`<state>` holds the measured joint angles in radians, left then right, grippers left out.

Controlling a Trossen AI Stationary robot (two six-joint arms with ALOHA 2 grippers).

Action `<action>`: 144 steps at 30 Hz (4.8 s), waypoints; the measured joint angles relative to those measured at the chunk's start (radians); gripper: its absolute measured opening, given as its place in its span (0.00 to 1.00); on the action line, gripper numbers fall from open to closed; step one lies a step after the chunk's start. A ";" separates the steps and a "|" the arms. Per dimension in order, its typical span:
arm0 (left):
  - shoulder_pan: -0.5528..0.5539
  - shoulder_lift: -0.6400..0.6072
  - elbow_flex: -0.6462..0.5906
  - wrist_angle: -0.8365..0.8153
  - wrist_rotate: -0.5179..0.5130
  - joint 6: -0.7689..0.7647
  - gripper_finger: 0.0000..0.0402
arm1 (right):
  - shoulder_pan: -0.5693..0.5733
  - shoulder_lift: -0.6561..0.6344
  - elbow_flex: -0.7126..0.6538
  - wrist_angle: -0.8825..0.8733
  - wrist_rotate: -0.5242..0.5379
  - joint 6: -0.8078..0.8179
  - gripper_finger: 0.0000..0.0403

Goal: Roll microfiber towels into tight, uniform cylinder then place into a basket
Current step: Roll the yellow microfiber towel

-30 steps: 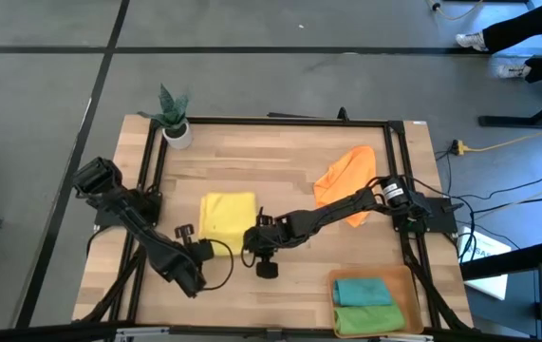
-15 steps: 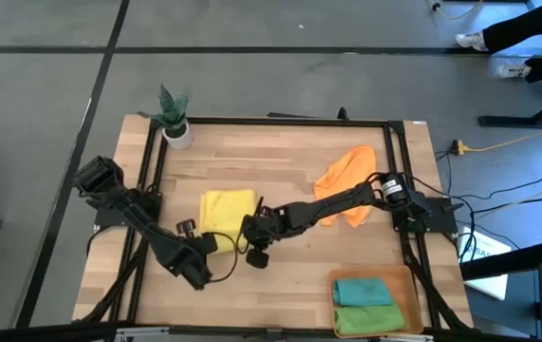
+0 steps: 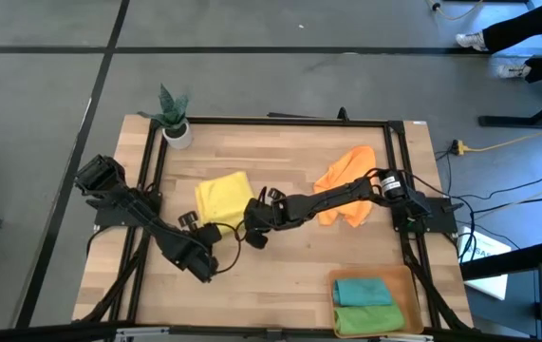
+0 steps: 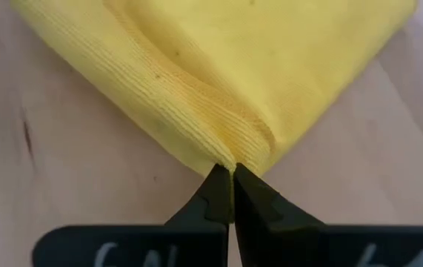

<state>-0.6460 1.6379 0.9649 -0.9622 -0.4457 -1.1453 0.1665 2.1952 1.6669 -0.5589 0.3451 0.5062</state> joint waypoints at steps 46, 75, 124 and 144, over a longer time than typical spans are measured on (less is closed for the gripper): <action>-0.172 0.000 0.000 0.079 0.011 -0.136 0.00 | 0.105 0.006 0.023 0.055 0.005 -0.204 0.01; -0.314 0.000 0.000 0.481 0.096 -0.026 0.00 | 0.225 0.001 0.051 0.050 -0.358 -0.197 0.01; -0.257 0.064 -0.008 0.221 0.158 -0.267 0.00 | 0.063 0.119 0.111 0.082 -0.365 -0.236 0.07; -0.258 0.064 -0.008 0.212 0.176 -0.232 0.19 | 0.063 0.119 0.111 0.151 -0.362 -0.306 0.46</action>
<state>-0.9039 1.7020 0.9565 -0.7502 -0.2699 -1.3773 0.2291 2.3138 1.7775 -0.4078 -0.0174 0.1997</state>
